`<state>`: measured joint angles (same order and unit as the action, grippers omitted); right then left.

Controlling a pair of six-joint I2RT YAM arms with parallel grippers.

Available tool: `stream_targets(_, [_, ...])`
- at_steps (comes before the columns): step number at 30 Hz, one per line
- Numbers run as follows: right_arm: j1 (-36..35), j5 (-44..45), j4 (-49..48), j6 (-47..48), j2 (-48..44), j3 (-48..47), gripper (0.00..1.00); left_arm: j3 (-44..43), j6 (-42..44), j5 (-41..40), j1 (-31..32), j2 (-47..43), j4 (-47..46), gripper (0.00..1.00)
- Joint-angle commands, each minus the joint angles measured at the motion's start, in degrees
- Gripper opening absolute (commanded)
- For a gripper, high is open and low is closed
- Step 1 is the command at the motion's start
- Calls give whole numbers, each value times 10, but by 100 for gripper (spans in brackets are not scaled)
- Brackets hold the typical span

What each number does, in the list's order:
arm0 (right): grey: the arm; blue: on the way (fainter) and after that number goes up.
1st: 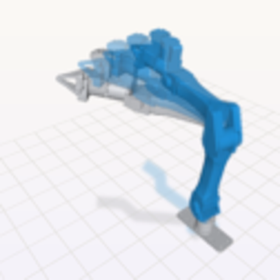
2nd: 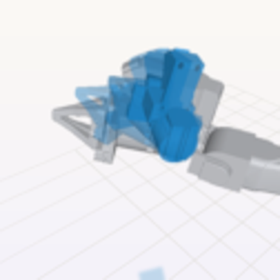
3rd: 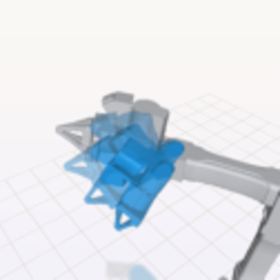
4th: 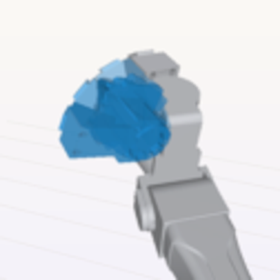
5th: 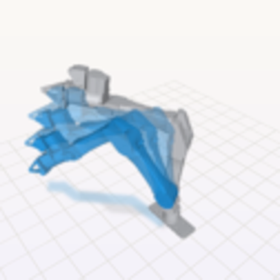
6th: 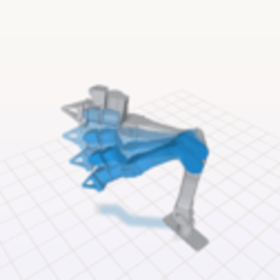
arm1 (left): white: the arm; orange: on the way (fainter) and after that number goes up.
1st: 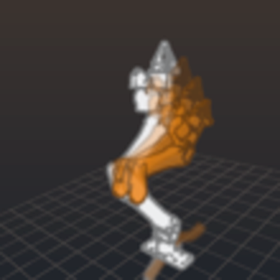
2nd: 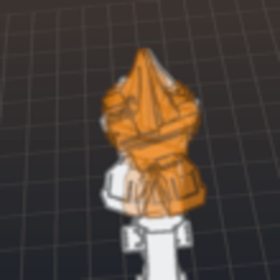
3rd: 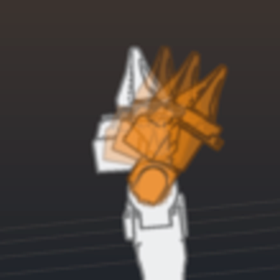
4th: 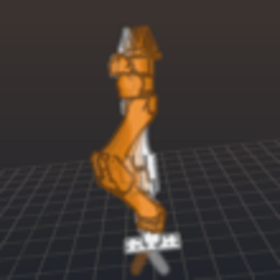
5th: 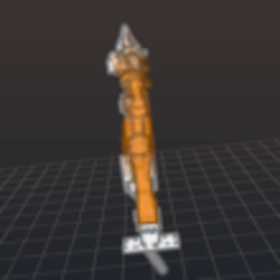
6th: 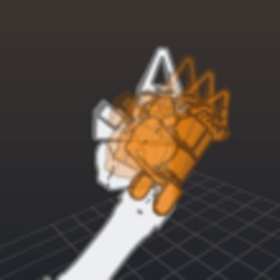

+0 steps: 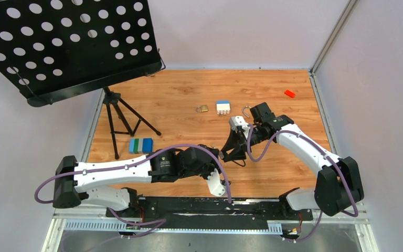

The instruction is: Unlock with the key

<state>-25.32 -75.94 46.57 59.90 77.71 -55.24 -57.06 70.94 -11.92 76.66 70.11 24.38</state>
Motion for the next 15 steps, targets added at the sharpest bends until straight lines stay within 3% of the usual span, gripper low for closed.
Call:
stream_targets(1, [-1, -37, -3, 16, 2, -28, 0, -11, -3, 14, -1, -19, -19, 0])
stream_targets(15, [-1, -40, 1, 20, 0, -27, 0, -9, 10, -11, -1, -1, -32, 0])
